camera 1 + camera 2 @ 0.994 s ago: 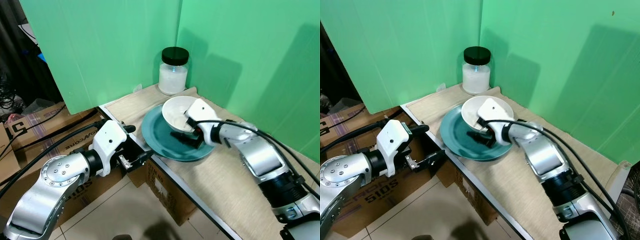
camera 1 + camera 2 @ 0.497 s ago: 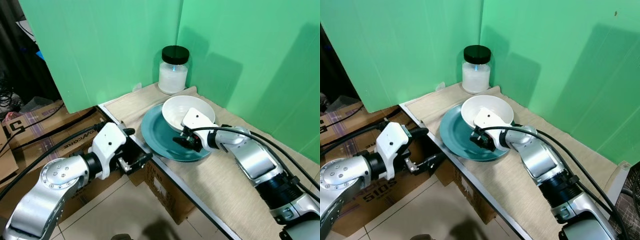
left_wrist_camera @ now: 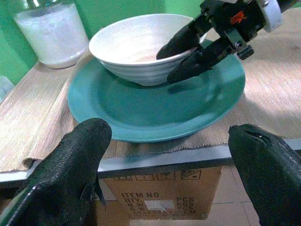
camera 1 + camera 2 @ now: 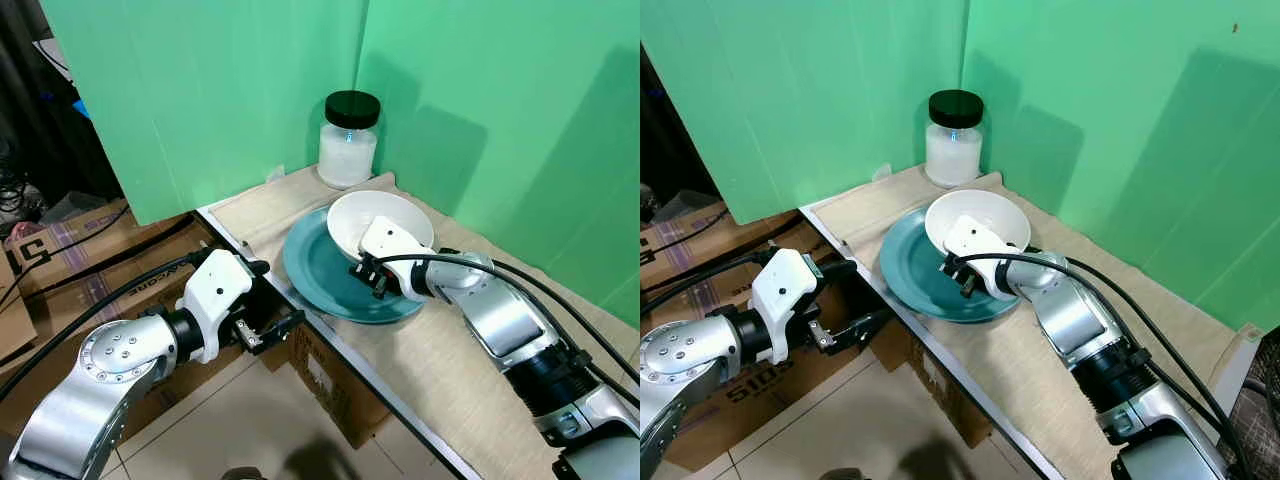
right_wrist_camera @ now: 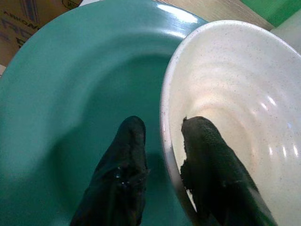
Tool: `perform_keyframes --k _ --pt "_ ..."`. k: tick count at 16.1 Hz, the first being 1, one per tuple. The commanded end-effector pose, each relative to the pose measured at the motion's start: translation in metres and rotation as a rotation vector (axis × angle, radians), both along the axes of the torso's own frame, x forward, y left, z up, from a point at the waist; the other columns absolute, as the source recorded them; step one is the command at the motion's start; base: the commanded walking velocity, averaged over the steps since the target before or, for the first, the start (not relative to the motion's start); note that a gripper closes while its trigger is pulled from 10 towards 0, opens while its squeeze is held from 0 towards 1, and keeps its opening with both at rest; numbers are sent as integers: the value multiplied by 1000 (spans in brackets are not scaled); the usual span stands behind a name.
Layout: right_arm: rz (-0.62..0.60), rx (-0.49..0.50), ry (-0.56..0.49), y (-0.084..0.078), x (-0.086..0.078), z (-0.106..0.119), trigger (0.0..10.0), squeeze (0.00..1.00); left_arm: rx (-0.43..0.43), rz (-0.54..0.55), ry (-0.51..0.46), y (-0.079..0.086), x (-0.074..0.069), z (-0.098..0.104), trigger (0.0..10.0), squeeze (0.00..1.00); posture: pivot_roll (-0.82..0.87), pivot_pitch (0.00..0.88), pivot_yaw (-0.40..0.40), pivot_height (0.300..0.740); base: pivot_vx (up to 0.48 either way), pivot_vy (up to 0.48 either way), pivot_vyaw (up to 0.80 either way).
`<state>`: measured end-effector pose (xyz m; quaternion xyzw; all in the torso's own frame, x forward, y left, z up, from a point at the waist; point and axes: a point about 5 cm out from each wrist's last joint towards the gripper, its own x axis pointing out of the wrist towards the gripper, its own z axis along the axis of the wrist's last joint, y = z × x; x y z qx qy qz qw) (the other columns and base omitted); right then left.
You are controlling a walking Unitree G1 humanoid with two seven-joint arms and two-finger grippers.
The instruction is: Setting the table
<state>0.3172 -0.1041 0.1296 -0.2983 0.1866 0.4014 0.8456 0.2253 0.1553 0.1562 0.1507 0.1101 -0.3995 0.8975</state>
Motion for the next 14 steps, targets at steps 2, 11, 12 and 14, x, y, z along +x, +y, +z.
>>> perform_keyframes --k 2,11,12,14 --pt "1 -7 -22 -1 4 7 0 0 8 -20 6 -2 -3 0 10000 0 173 0 -50 740 0 0 0" --pt "-29 31 -100 -1 11 18 0 0 25 0 7 -1 -1 -3 10000 0 174 0 -55 740 0 0 0" --pt "-29 40 -114 0 11 21 0 0 26 2 5 -1 -1 -3 10000 0 174 0 -55 740 0 0 0" --pt "-32 46 -136 0 13 26 0 0 29 6 -1 -1 0 -2 10000 0 175 0 -58 740 0 0 0"
